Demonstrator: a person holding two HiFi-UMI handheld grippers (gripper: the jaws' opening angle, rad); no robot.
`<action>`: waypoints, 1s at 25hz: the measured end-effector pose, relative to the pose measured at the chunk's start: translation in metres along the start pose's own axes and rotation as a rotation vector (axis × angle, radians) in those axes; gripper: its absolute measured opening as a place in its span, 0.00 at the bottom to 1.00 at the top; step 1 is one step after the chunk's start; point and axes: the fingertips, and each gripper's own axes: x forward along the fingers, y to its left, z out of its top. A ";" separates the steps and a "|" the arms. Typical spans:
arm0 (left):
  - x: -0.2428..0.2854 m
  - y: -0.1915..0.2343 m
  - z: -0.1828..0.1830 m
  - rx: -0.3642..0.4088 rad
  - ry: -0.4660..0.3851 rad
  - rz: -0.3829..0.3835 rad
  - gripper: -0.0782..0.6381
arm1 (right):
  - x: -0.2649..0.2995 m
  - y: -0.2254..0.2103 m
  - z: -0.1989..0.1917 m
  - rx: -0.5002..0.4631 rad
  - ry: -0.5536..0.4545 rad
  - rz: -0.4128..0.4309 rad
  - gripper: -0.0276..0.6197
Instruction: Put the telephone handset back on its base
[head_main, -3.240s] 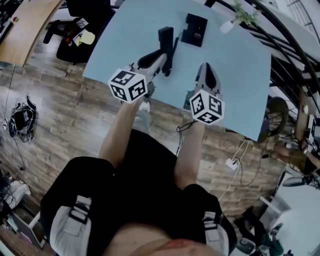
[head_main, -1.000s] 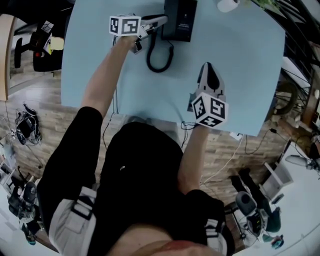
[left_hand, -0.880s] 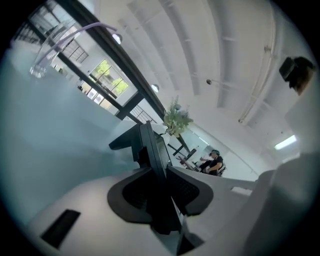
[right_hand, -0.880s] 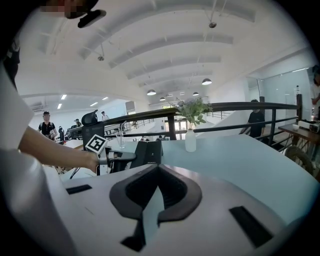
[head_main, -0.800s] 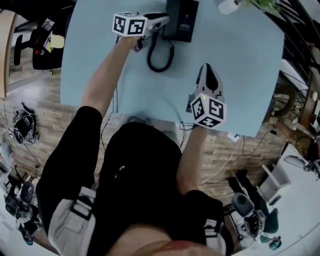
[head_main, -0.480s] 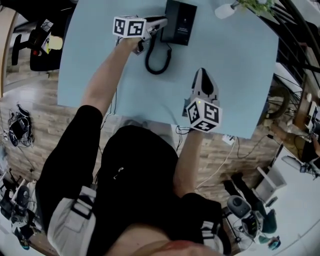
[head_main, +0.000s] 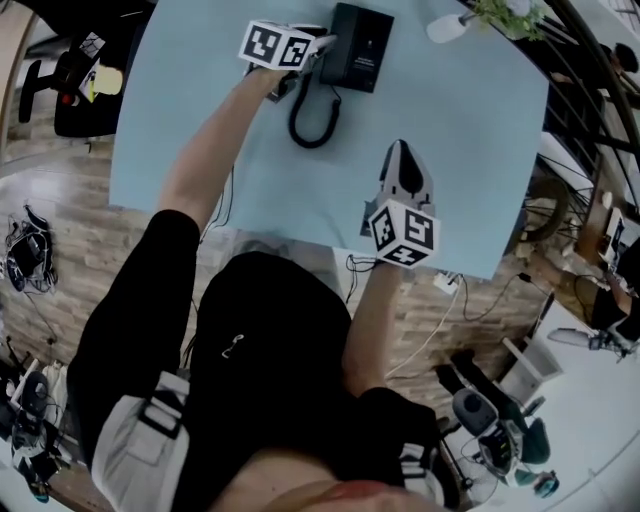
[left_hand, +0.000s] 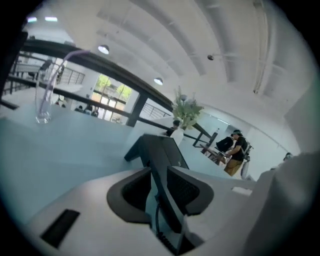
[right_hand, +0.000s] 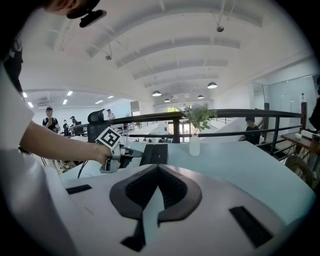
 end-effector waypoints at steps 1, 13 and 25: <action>-0.009 -0.002 0.010 0.023 -0.035 0.036 0.24 | 0.001 0.003 0.005 -0.006 -0.010 0.008 0.03; -0.227 -0.150 0.152 0.253 -0.642 0.274 0.11 | -0.002 0.046 0.141 -0.069 -0.287 0.189 0.03; -0.086 -0.033 0.076 0.311 -0.621 0.457 0.11 | 0.181 -0.003 0.087 -0.115 -0.305 0.168 0.03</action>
